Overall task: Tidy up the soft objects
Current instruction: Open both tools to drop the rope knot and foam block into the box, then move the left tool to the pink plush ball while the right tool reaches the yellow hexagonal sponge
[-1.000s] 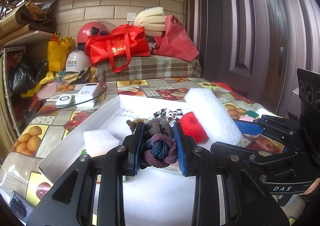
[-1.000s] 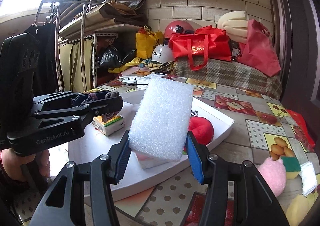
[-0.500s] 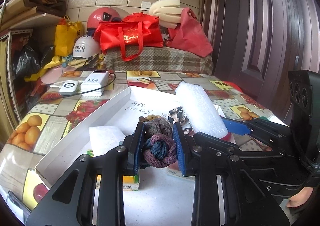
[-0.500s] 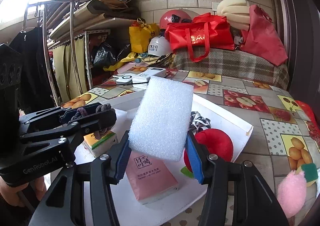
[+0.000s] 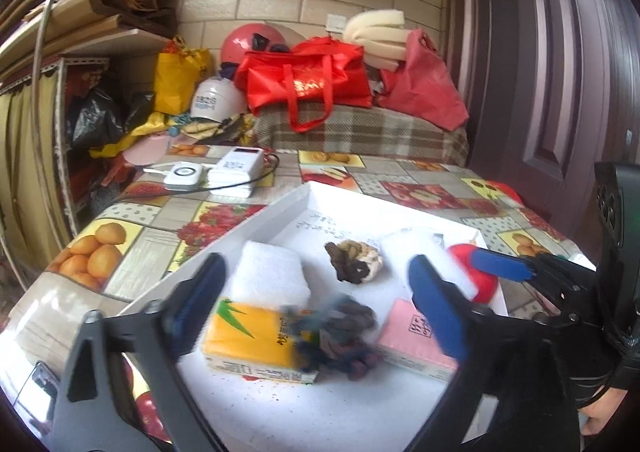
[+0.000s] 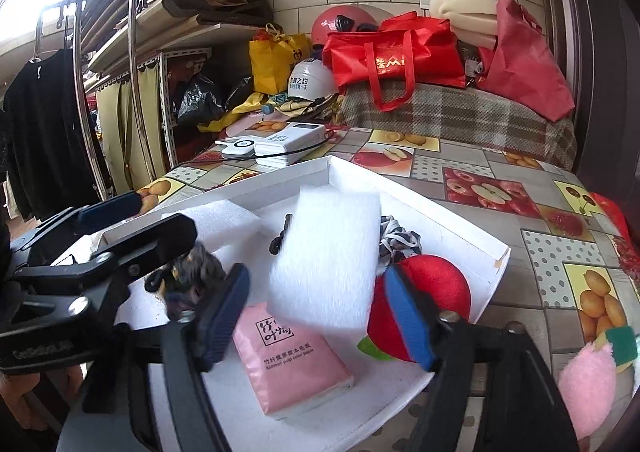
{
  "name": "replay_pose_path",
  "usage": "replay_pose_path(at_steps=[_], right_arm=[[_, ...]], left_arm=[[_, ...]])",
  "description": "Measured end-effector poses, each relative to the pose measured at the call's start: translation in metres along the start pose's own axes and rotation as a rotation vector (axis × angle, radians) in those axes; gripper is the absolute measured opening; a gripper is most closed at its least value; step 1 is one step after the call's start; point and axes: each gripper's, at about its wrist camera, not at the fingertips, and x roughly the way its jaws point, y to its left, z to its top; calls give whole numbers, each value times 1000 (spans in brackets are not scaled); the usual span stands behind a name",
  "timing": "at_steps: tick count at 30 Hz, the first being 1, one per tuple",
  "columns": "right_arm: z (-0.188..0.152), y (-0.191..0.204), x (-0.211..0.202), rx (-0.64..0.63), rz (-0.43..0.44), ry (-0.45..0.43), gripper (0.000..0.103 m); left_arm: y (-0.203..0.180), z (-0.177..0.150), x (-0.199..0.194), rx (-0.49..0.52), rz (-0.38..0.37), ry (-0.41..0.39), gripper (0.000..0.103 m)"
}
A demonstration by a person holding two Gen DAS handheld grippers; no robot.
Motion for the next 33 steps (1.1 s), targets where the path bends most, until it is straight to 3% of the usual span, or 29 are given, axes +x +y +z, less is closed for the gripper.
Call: replay_pose_path(at_steps=[4,6,24,33], right_arm=[[0,0,-3,-1,-2,-17,90],[0,0,-3,-1,-8,-19,103],[-3,-6,-11,41,-27,-42,103],[-22,3,-43,5,13,-43,103]], left_arm=[[-3,0,-6,18,4,-37,103],[-4,0,-6,30,8,-40,103],[10,2,-6,-53,16,-40,103],[7,1,-12,-32,14,-69,103]])
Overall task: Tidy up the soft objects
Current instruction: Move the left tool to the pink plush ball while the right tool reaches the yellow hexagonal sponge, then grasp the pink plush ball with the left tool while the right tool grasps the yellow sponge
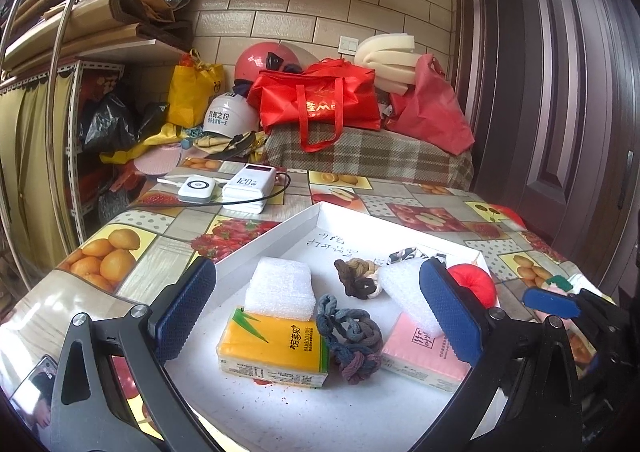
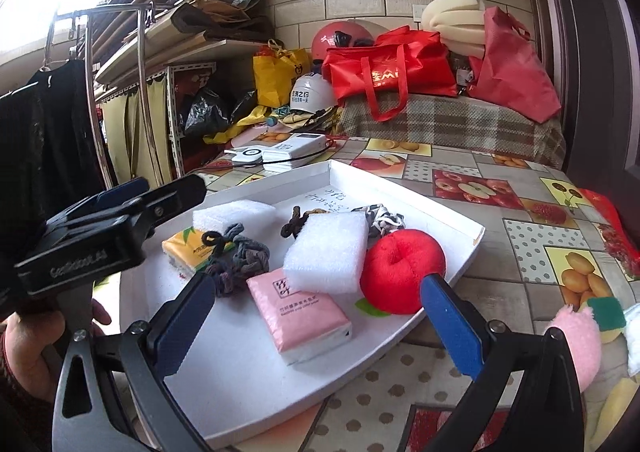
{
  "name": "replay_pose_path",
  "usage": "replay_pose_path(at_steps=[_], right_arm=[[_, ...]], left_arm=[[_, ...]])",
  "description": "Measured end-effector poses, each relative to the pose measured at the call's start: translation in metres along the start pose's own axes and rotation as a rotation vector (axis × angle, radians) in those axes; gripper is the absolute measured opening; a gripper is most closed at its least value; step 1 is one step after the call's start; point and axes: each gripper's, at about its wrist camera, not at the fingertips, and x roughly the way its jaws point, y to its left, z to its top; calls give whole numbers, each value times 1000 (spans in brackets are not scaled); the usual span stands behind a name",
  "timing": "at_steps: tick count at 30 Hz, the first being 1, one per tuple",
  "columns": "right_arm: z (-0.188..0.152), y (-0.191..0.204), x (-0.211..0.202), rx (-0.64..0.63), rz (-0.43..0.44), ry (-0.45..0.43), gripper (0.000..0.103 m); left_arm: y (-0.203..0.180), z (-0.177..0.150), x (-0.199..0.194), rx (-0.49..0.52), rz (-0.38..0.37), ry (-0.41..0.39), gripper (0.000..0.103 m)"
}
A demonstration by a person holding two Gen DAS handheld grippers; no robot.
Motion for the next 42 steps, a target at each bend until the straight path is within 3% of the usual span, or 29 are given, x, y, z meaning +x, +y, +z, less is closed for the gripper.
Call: replay_pose_path(at_steps=[6,12,20,25,29,32,36,40,41,42], right_arm=[[-14,-4,-24,1,35,25,103],[-28,-26,-62,59,9,6,103],[-45,-77,-122,130,-194,-79,103],[-63,-119,-148,208,-323,-53,103],[-76,-153,-158,277,-411,2,103],[-83,-171,-146,307,-404,105,103],[-76,-172,-114,242,-389,250,103],[-70,-177,-95,180,-425,313,102],[-70,-182,-92,190,-420,323,101],[-71,-186,-90,213,-403,321,85]], left_arm=[[-7,-1,-5,37,0,-17,103],[-18,-4,-14,82,-16,-37,103],[-58,-15,-38,168,-177,-42,103],[-96,-23,-43,254,-285,0,103],[-120,-27,-41,292,-354,46,103],[-140,-30,-30,296,-396,102,103],[-174,-33,-9,311,-431,173,102],[-202,-36,7,323,-459,223,102],[-209,-36,12,325,-465,241,102],[-216,-37,18,330,-472,262,102]])
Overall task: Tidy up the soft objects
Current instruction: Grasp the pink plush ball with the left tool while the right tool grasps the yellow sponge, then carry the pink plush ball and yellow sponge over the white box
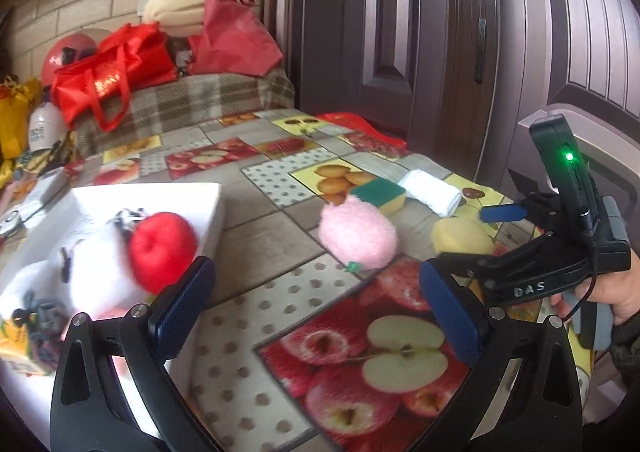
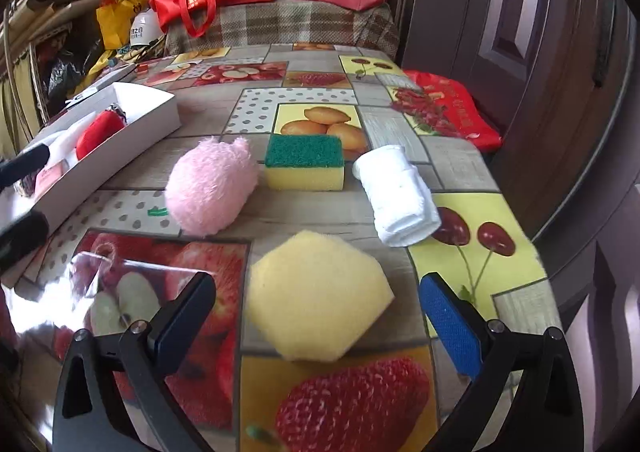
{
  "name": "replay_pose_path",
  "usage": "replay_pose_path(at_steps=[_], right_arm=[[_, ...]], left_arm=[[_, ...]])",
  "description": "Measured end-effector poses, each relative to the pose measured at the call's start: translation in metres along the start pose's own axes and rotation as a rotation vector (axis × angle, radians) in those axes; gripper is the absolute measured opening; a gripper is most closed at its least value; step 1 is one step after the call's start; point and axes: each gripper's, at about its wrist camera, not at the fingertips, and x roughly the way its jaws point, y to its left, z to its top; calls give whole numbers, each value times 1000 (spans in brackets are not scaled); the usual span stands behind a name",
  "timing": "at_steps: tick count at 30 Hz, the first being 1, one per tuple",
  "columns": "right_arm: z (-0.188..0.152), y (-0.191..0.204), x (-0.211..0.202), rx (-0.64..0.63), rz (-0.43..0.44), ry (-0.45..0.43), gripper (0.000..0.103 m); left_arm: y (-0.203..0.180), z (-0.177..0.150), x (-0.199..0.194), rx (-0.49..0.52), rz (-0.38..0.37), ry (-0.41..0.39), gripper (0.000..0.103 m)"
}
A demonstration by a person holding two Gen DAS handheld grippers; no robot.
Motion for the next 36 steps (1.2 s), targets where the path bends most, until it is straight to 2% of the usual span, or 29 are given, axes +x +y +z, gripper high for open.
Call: replay_pose_path(at_steps=[1,2,7,11,13,15,17,19,22,26,31,36], right_arm=[[0,-5,1,23,21,-4,70],[-1,-10,2,47,37,0,60],[-6,-37,-10,204,65,-66,60],[-4,-43,-9,244,93,-68,60],[-2,-44,-7,256,76,-65,59],[-3,-53,-4,300,120,-60,59],[-4,-56,-3,326,142,-64,59],[-4,-54,-5,318,140,-71,59],[-2,-48,-7,289,128,-79,59],[-1,-43,-14,253,120,-114,59],[0,-38,-28,222,112,-221,59],[-2,-21,-48,133,71,-339,59]], left_arm=[[-4,3,8,7,-10,19,102],[-8,6,17,16,-18,37,102],[-27,20,60,48,-31,120,102],[-37,30,89,57,-17,170,102],[-34,34,97,40,-31,184,102],[-29,35,108,20,-20,218,93],[-28,33,119,11,-29,275,69],[-28,32,122,11,-39,294,65],[-27,32,114,-1,-61,257,62],[-22,30,87,-13,-67,160,62],[-28,19,34,72,-10,8,62],[-23,3,-6,96,4,-63,62]])
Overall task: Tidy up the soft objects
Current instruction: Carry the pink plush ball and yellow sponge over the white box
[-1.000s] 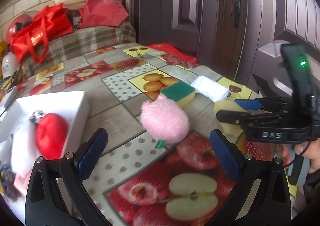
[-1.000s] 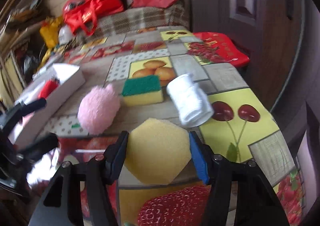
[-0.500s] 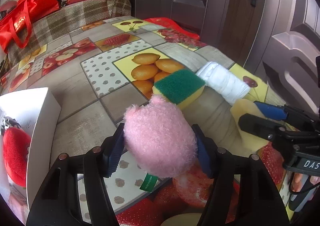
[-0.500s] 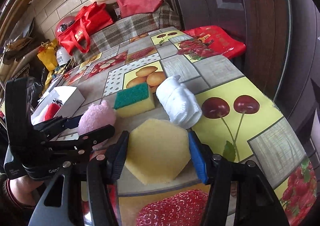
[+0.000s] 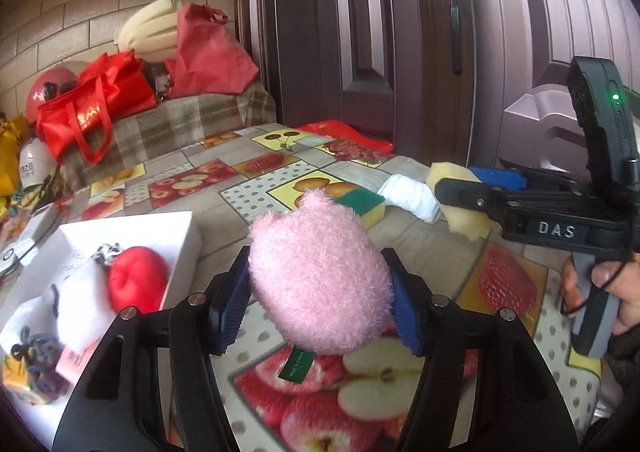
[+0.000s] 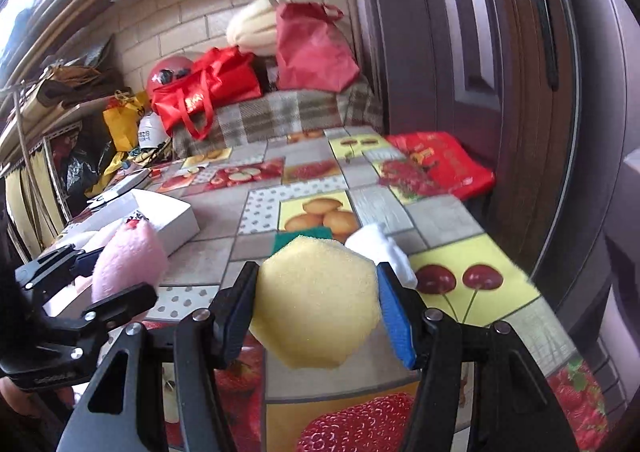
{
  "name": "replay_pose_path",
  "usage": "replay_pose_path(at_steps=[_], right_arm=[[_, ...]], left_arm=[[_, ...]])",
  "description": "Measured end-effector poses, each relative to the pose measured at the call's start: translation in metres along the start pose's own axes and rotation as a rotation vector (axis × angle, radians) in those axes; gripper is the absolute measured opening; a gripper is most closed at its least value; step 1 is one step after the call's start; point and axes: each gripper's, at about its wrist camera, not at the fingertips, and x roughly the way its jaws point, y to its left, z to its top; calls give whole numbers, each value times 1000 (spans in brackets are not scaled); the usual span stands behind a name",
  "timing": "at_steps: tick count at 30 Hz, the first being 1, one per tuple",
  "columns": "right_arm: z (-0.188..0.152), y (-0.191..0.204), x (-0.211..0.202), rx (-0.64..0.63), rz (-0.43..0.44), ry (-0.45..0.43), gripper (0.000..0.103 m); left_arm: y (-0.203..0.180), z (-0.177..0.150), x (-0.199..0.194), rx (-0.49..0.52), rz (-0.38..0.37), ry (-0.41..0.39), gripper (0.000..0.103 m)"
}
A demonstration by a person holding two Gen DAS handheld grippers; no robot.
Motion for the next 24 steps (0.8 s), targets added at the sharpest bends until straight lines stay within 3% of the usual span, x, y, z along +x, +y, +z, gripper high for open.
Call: replay_pose_path(at_steps=[5,24], right_arm=[[1,18,-4,-89,-18,-44,59],[-6,91,5,-155,131,-18,59]], left_arm=[[16,-10,-26,-43,16,-41,62],[64,-36,-72,-120,96,-98,62]])
